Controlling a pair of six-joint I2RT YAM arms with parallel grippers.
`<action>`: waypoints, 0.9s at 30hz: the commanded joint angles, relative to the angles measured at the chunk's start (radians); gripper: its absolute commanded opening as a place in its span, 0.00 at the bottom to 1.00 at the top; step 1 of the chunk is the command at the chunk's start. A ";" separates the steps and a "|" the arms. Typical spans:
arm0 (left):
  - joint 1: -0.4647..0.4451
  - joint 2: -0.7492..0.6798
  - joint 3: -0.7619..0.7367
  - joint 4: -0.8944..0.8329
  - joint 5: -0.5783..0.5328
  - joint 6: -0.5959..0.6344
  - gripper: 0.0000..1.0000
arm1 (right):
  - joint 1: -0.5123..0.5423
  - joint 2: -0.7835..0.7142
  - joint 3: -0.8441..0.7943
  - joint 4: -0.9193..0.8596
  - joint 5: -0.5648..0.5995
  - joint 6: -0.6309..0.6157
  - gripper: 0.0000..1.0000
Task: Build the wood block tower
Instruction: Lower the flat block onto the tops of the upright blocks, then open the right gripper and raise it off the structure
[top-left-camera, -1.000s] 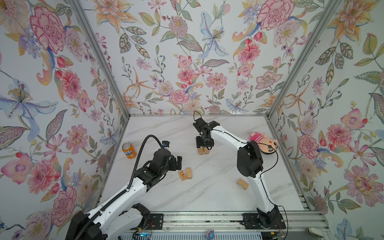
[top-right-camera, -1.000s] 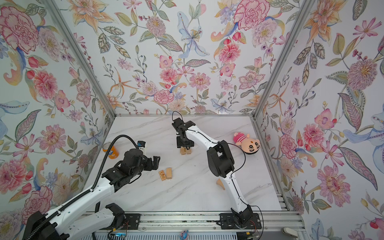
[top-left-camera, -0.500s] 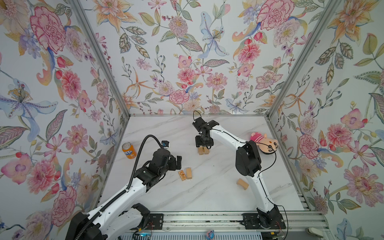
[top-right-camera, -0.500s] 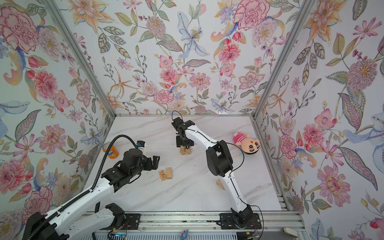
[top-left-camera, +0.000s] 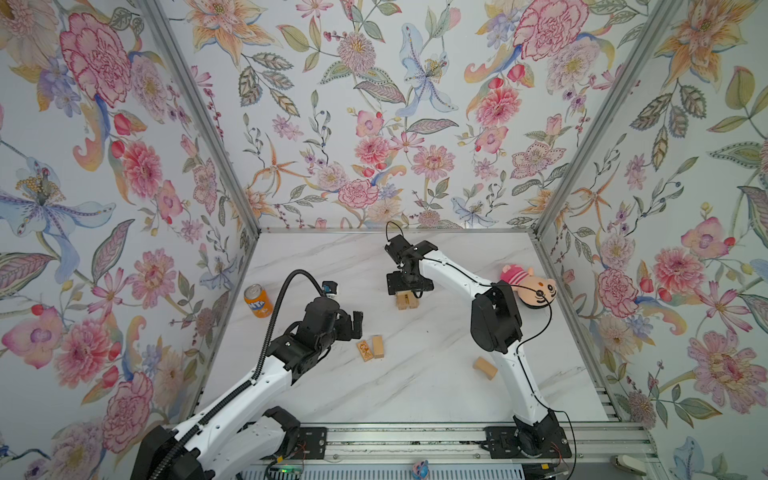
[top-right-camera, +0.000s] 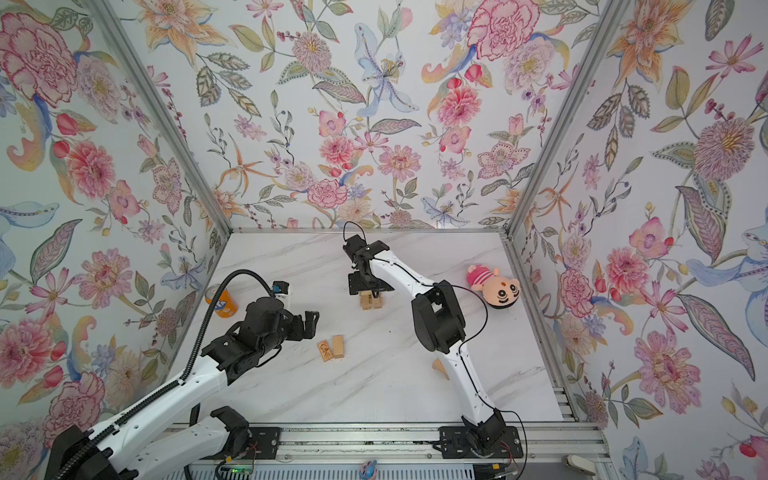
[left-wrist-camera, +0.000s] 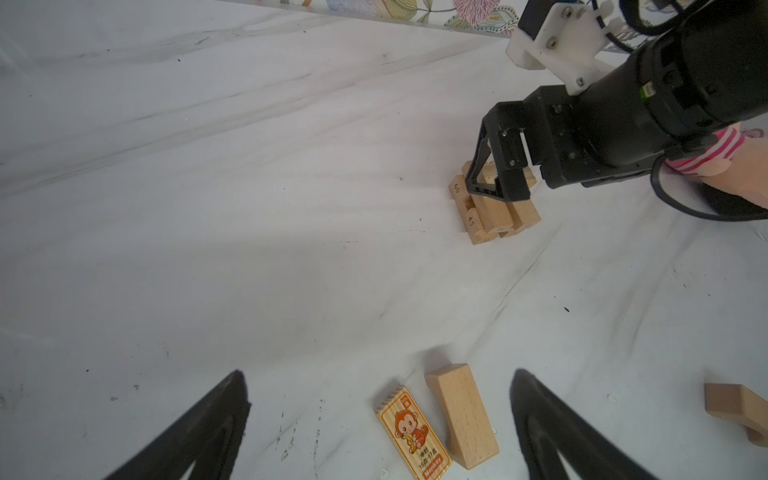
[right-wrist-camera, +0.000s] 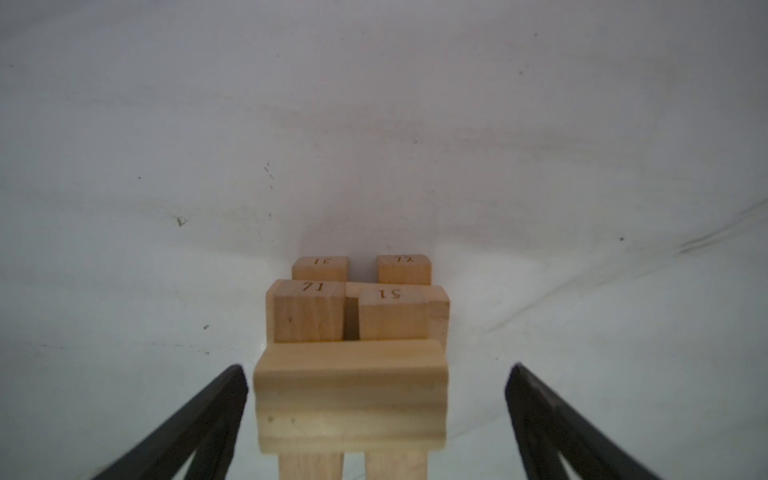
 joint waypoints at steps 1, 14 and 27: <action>0.017 -0.013 -0.005 -0.005 -0.014 0.016 0.99 | 0.012 -0.132 0.002 -0.027 0.052 -0.021 0.99; -0.073 -0.021 0.003 -0.085 -0.046 -0.101 0.96 | 0.039 -0.553 -0.396 -0.016 0.140 -0.039 0.99; -0.333 0.099 0.069 -0.176 -0.254 -0.286 0.94 | 0.012 -0.920 -0.902 0.223 0.014 -0.040 0.99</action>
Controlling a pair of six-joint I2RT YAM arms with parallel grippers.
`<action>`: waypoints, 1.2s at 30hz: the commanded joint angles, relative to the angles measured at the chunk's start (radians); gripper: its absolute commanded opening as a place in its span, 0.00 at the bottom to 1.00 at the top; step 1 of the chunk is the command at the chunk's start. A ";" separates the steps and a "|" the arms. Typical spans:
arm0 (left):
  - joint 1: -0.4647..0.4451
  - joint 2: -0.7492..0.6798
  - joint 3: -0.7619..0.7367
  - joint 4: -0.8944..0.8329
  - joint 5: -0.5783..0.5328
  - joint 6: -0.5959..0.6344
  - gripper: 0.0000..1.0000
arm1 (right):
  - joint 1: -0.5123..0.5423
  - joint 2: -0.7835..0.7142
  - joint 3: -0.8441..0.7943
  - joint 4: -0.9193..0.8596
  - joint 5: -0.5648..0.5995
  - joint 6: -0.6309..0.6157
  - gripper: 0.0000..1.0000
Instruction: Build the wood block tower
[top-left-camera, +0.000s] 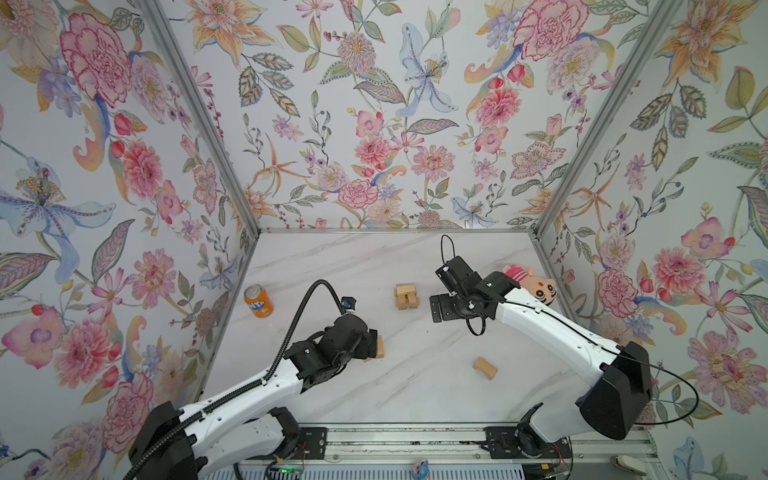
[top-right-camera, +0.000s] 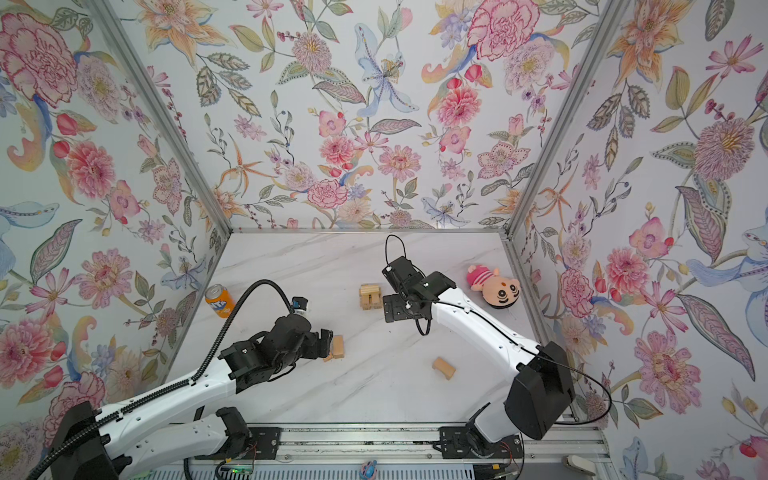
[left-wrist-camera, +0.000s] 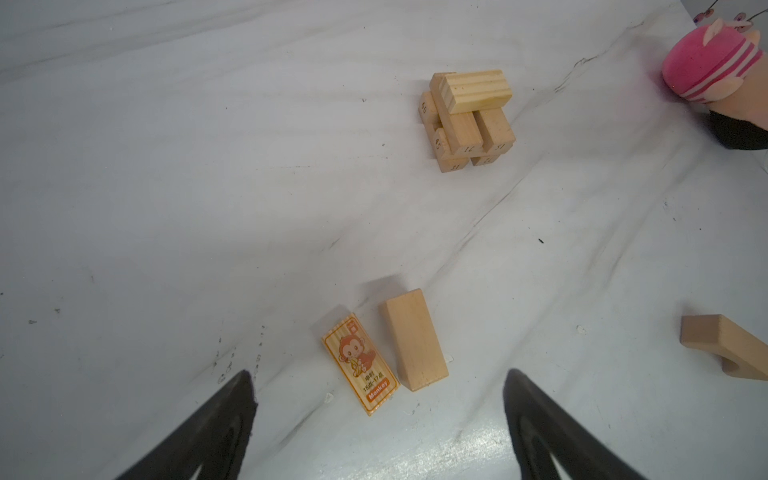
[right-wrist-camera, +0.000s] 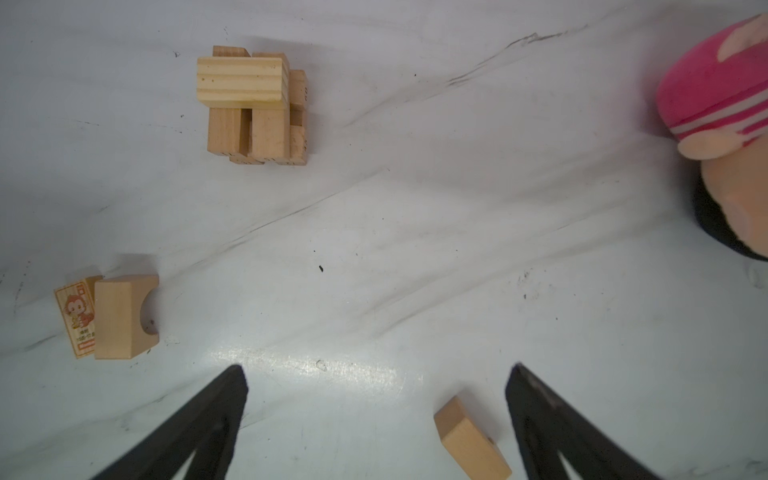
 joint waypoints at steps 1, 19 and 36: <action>-0.034 0.032 0.050 -0.053 -0.092 -0.064 0.94 | -0.005 -0.032 -0.058 0.102 -0.047 -0.011 0.99; 0.109 -0.006 0.032 -0.006 -0.026 0.061 0.98 | 0.001 0.424 0.300 0.183 -0.121 -0.011 0.90; 0.278 -0.009 0.007 0.050 0.084 0.171 0.99 | 0.000 0.753 0.657 0.035 -0.108 -0.015 0.89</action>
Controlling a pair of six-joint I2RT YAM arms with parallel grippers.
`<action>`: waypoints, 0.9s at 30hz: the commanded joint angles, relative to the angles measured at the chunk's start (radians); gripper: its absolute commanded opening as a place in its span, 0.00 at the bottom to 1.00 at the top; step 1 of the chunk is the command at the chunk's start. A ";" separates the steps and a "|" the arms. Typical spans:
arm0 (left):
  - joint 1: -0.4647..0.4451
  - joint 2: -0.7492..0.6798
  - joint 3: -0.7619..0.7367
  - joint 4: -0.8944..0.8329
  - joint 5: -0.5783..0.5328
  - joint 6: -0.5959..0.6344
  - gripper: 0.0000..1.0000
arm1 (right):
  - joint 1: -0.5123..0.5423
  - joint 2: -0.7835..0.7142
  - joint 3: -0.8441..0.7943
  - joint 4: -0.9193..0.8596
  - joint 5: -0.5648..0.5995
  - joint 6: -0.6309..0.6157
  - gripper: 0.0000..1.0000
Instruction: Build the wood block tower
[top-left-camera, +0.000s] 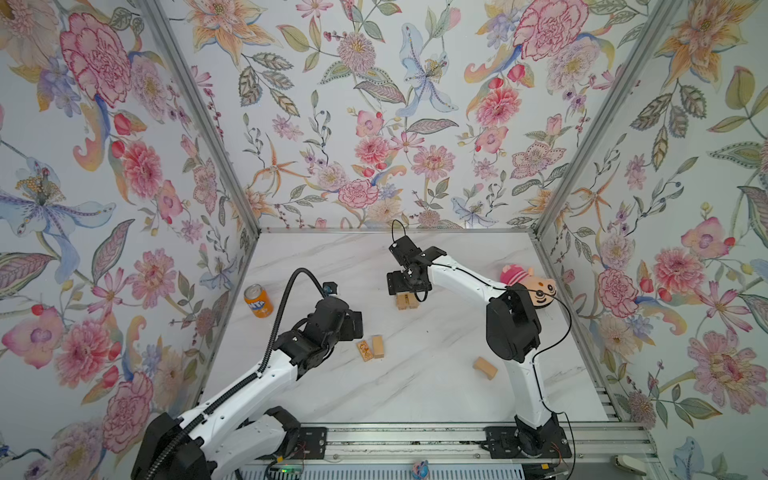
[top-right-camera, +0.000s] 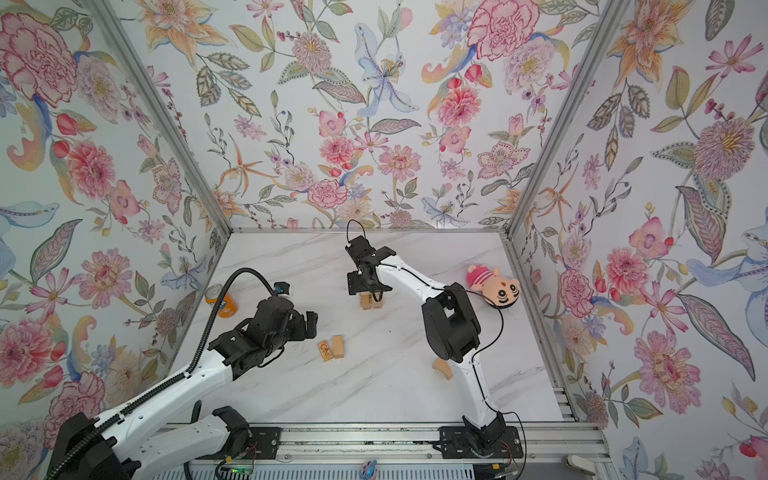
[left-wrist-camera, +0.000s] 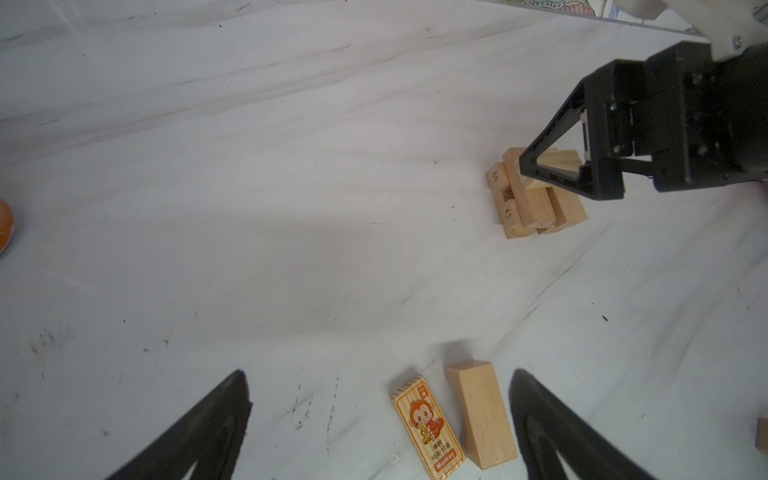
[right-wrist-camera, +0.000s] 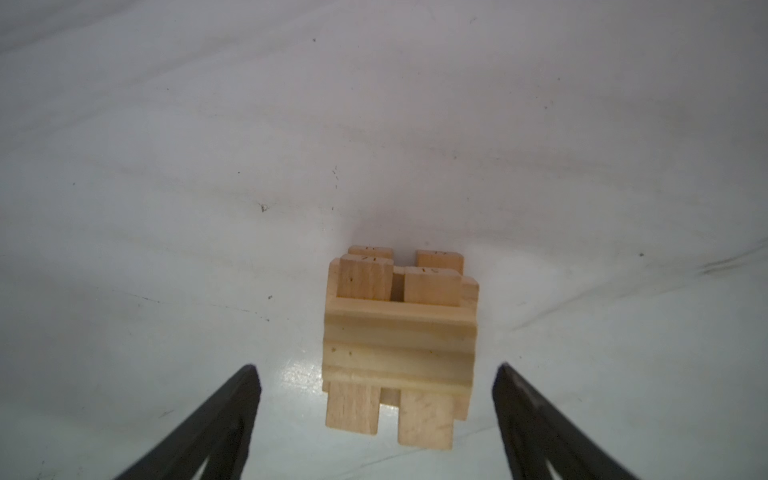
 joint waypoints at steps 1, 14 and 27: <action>0.022 0.006 -0.017 0.022 0.032 0.040 0.98 | 0.004 0.023 0.040 -0.055 0.012 -0.011 0.89; 0.049 -0.011 -0.044 0.036 0.059 0.046 0.99 | -0.008 0.056 0.069 -0.084 0.025 -0.012 0.83; 0.069 -0.019 -0.054 0.039 0.071 0.054 0.99 | -0.012 0.094 0.111 -0.102 0.027 -0.017 0.78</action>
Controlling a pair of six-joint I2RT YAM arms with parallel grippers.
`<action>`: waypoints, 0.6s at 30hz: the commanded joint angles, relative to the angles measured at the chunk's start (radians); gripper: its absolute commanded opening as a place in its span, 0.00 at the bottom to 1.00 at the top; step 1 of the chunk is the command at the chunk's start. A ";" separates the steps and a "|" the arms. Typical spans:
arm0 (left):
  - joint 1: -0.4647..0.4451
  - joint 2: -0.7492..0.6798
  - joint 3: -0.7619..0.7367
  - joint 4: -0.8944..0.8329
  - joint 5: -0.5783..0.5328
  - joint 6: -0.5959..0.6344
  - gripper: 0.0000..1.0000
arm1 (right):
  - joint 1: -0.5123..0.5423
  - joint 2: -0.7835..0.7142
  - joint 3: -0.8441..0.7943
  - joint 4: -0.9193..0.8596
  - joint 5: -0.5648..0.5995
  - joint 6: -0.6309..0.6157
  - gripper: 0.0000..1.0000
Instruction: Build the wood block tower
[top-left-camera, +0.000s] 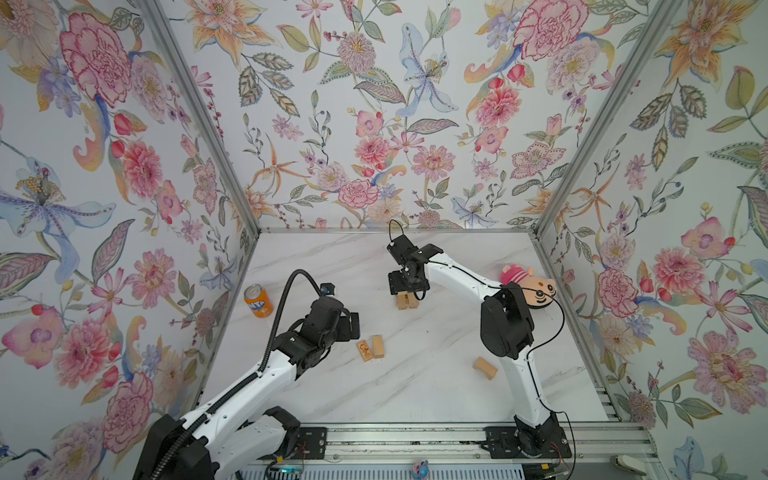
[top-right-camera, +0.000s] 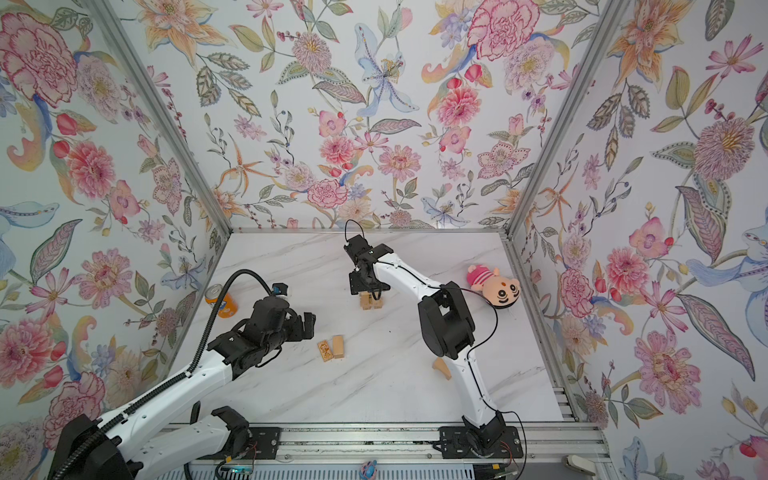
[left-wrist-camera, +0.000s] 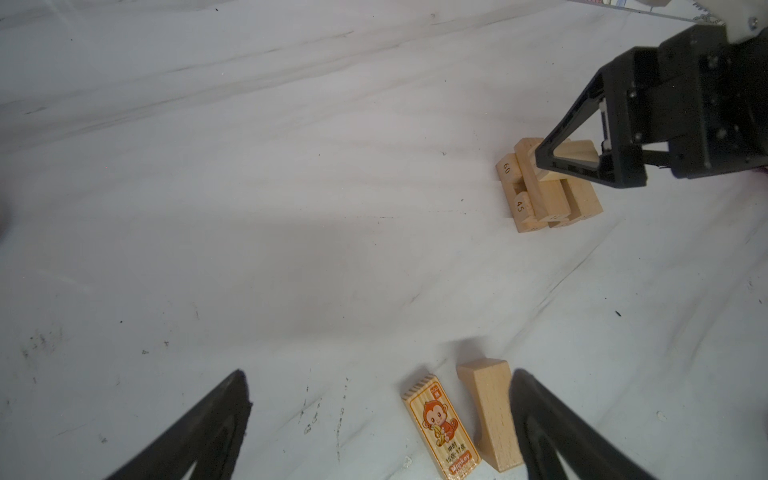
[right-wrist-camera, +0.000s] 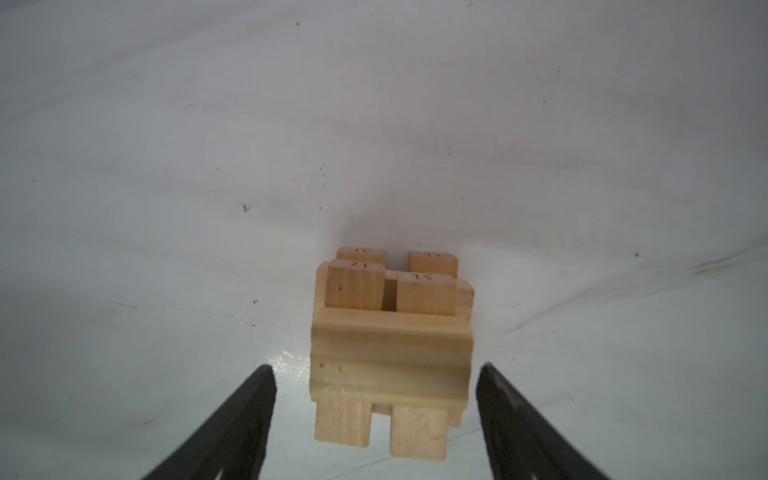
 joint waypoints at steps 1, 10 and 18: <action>0.018 -0.017 -0.017 0.009 0.014 0.022 0.99 | -0.010 0.042 0.031 -0.030 0.016 -0.009 0.78; 0.033 -0.023 -0.023 0.009 0.023 0.028 0.99 | -0.013 0.065 0.050 -0.037 0.011 -0.010 0.75; 0.041 -0.026 -0.027 0.011 0.030 0.029 0.99 | -0.013 0.066 0.049 -0.042 0.015 -0.011 0.67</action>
